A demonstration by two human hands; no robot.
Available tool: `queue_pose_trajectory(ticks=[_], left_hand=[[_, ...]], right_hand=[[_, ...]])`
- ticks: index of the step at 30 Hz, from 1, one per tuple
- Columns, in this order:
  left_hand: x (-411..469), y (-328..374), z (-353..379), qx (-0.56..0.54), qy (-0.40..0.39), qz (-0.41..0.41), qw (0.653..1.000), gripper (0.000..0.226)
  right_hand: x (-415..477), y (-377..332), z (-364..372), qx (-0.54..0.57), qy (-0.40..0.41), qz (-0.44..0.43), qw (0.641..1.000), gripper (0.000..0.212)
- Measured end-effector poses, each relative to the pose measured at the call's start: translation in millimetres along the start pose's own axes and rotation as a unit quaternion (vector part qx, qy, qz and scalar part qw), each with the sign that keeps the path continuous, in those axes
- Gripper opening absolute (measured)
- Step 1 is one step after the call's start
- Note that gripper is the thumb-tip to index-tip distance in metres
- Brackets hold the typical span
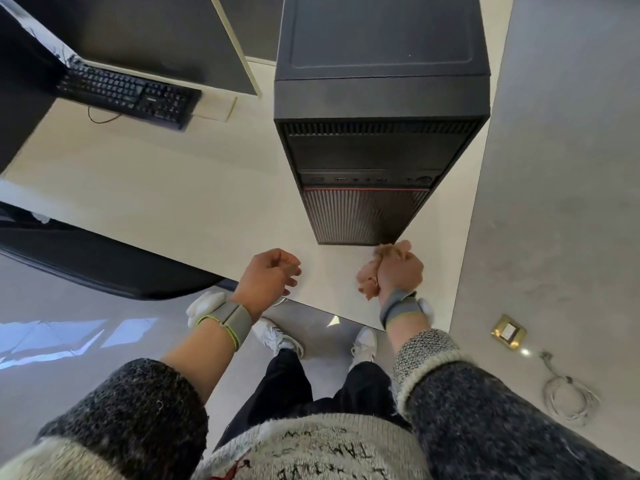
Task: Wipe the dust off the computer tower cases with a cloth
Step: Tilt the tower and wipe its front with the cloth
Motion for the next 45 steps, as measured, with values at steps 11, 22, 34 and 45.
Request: queue_pose_trajectory(ticks=[11,22,34,45], left_hand=[[4.0,22.3,6.4,0.023,-0.007,0.026,0.999,0.015],[-5.2,52.0,55.6,-0.02,-0.033,0.076,0.996,0.014],[-33.2,3.0,30.0,-0.042,0.032,0.029,0.998,0.016],[-47.3,-15.8,16.3,-0.043,0.041,0.018,0.998,0.013]], right_hand=[[-39.7,-26.9,5.7,0.011,-0.121,-0.014,0.992,0.021],[-176.7,-186.3,-73.0,0.034,-0.145,-0.276,0.95,0.035],[-72.6,-59.3,-18.1,0.046,-0.102,-0.077,0.991,0.027],[-25.6,-20.4,-2.7,-0.03,-0.091,0.02,0.995,0.025]])
Point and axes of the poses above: each hand's wrist, its own x-axis towards the middle knuckle, its own z-axis out of the palm, y = z × x, the point moved 6 cm from there along x, towards the middle knuckle, and after that the axes turned 6 degrees about -x, right-handed, at the moved point
